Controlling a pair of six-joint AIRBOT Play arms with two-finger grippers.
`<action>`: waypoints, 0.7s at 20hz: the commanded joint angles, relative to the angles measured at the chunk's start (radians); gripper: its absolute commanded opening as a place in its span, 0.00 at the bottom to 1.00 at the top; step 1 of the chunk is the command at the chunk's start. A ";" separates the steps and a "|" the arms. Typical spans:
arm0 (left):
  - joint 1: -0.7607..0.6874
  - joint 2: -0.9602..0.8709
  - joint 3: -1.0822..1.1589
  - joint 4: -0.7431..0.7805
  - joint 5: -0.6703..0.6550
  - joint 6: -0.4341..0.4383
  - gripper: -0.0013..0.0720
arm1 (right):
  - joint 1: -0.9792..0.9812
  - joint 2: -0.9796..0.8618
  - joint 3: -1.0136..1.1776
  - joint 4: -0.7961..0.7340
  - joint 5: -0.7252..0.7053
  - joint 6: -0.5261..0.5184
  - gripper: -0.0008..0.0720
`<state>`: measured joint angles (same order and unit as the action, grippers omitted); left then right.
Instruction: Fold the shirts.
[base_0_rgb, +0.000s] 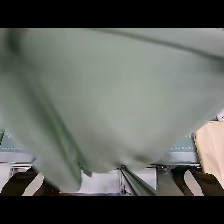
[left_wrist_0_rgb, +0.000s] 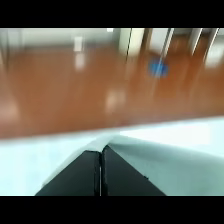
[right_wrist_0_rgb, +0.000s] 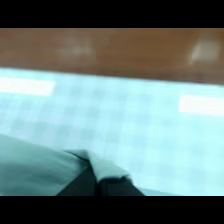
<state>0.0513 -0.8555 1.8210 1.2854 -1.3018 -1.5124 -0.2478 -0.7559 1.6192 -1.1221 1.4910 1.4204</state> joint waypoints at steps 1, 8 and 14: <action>-0.021 -0.200 -0.130 0.026 0.061 -0.011 0.05 | 0.000 -0.157 -0.141 0.097 -0.057 -0.082 0.04; -0.020 -0.753 -0.084 -0.236 0.348 -0.011 0.05 | 0.000 -0.686 -0.121 0.225 -0.359 -0.151 0.04; -0.020 -1.068 0.003 -0.498 0.404 -0.011 0.05 | 0.000 -1.131 0.152 0.353 -0.399 -0.090 0.04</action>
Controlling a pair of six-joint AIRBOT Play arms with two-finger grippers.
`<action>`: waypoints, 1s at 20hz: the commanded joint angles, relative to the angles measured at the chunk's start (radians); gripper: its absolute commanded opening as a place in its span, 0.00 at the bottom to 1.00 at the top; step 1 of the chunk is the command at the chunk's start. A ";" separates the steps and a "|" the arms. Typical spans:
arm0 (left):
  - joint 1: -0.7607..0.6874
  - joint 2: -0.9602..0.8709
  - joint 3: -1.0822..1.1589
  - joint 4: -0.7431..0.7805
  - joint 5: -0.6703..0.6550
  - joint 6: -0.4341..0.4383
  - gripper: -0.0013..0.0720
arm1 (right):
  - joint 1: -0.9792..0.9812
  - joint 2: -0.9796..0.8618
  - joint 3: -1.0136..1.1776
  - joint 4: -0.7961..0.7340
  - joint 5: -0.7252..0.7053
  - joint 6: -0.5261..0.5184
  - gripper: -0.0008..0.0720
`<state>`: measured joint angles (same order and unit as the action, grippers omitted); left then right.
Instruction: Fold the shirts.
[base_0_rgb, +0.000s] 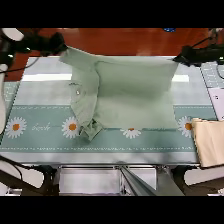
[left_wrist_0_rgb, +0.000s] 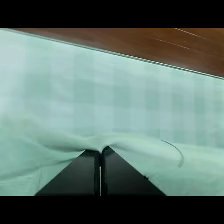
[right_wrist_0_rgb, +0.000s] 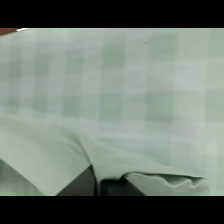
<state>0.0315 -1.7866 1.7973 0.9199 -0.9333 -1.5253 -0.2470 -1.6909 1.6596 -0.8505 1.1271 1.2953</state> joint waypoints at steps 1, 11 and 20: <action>0.000 -0.161 0.026 -0.147 0.029 0.002 0.05 | 0.000 -0.241 0.142 0.109 -0.039 0.050 0.04; 0.251 -0.118 0.078 0.010 -0.659 0.014 0.71 | -0.223 -0.207 0.222 0.051 0.270 0.117 0.57; 0.295 0.607 -1.018 -0.053 -0.393 0.117 0.71 | -0.299 0.314 -0.641 -0.144 -0.002 0.039 0.57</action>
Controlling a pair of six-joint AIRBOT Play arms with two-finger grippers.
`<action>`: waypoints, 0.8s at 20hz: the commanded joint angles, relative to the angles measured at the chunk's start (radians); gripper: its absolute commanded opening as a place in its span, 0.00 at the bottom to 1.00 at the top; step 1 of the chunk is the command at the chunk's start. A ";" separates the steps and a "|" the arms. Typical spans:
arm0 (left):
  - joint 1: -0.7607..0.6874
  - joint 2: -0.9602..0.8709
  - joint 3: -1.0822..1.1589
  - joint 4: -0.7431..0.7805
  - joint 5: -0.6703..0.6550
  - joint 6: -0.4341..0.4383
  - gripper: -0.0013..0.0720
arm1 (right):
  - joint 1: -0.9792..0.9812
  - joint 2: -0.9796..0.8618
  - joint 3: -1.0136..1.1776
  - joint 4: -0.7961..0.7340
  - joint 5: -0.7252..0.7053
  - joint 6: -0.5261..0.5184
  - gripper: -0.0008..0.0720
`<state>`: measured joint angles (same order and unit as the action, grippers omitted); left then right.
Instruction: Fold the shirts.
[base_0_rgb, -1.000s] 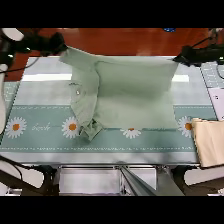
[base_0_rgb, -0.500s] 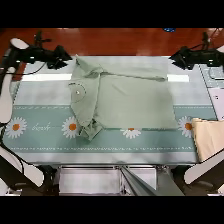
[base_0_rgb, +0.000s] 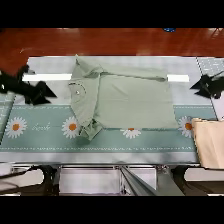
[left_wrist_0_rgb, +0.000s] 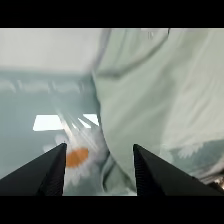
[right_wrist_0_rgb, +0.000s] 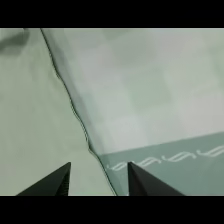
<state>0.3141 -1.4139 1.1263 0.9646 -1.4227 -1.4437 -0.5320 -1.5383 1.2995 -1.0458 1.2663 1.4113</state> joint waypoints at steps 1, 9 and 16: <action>0.011 0.318 -0.446 -0.169 0.107 0.053 0.71 | -0.014 0.209 -0.361 0.095 -0.172 -0.106 0.57; -0.143 0.523 -0.741 -0.347 0.234 -0.018 0.71 | -0.013 0.331 -0.567 0.176 -0.189 -0.186 0.57; -0.336 0.385 -0.745 -0.491 0.490 -0.045 0.71 | -0.013 0.331 -0.568 0.177 -0.159 -0.186 0.57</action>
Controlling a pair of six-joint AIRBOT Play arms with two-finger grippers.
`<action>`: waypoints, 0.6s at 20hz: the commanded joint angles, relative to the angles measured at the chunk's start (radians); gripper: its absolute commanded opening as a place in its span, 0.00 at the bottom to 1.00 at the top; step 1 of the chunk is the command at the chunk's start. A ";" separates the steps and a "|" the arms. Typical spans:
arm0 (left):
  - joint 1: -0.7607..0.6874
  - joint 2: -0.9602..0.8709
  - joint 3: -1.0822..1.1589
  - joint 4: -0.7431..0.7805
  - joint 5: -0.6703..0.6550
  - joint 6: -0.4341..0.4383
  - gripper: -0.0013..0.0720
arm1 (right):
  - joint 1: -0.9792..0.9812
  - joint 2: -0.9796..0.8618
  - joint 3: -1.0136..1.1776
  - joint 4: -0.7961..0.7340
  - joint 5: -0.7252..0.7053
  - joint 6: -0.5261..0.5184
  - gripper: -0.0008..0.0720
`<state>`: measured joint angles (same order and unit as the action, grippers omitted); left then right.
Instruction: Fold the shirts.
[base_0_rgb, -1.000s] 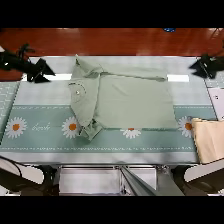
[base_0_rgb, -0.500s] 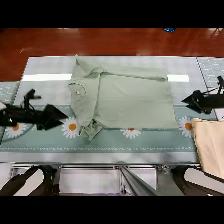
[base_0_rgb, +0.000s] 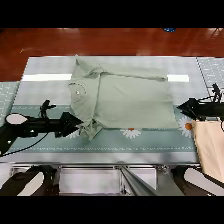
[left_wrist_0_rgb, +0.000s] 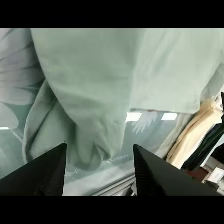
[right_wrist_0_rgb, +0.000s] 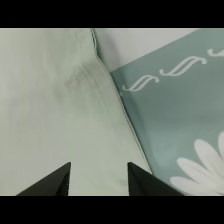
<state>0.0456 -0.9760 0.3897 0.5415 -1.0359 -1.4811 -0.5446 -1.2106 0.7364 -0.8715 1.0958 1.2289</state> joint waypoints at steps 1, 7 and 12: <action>-0.089 -0.082 -0.008 -0.086 0.127 -0.004 0.71 | -0.001 0.003 -0.005 0.003 0.011 -0.004 0.57; -0.135 -0.181 0.018 -0.177 0.362 0.063 0.05 | -0.019 0.004 -0.005 -0.012 0.032 -0.003 0.57; -0.034 -0.179 0.130 -0.176 0.163 0.217 0.05 | -0.164 0.045 -0.031 -0.150 0.117 0.073 0.57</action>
<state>-0.0280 -1.1481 0.4686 0.3763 -0.7929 -1.3418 -0.6460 -1.1881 0.7250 -0.9405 1.1603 1.2407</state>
